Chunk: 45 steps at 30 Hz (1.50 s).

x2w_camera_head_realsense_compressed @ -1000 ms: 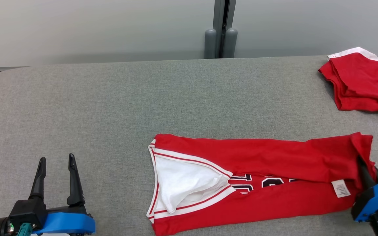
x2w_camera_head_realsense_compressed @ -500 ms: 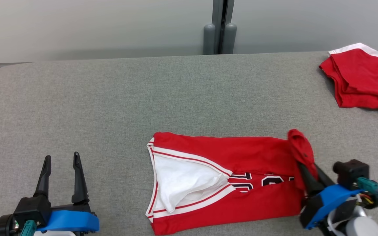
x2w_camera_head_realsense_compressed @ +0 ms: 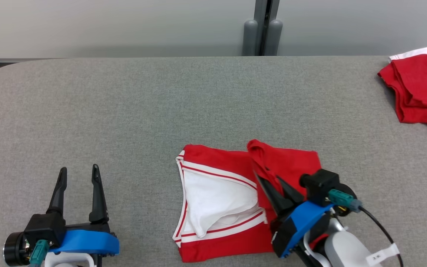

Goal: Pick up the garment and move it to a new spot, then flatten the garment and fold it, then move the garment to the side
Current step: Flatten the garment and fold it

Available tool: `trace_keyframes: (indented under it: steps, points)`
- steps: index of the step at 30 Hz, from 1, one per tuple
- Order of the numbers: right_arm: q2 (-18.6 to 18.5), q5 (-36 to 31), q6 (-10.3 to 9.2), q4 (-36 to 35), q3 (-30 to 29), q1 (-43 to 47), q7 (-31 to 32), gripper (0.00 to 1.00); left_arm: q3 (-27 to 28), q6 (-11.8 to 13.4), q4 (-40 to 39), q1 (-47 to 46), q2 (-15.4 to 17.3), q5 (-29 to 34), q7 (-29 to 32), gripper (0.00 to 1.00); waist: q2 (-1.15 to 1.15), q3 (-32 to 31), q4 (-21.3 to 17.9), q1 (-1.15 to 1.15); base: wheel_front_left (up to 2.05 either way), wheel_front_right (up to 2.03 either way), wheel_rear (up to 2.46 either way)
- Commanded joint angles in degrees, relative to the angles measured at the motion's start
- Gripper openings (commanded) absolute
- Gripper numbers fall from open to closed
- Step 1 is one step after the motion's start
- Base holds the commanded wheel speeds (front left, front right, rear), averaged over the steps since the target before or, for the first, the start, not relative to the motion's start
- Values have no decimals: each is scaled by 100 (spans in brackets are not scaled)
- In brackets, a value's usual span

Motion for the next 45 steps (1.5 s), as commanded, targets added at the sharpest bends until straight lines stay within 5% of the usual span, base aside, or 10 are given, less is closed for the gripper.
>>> trace_keyframes:
  steps: [1,20,21,22,32,45]
  points:
    - [71,32,1,105,167,-181,-68,0,-21,-9,17,-101,2,-17,-25,100,0,38,44,0,0,0,0]
    - [237,817,2,1136,1488,-1229,-669,0,-315,13,135,-335,2,-115,-25,100,0,223,414,0,0,0,0]
    - [237,838,2,1211,1507,-1259,-690,36,-319,15,141,-341,2,-113,-25,100,0,226,422,0,0,0,0]
    - [238,880,2,1286,1550,-1273,-675,100,-314,15,148,-345,2,-114,-25,100,0,225,426,0,0,0,0]
    - [234,612,1,1539,1147,-1341,-1365,100,-201,-7,177,-195,2,-61,-25,100,0,-6,214,0,0,0,0]
    - [-112,-423,1,545,-891,-254,-1699,100,-159,-62,83,47,2,32,-25,100,0,-354,-233,0,0,0,0]
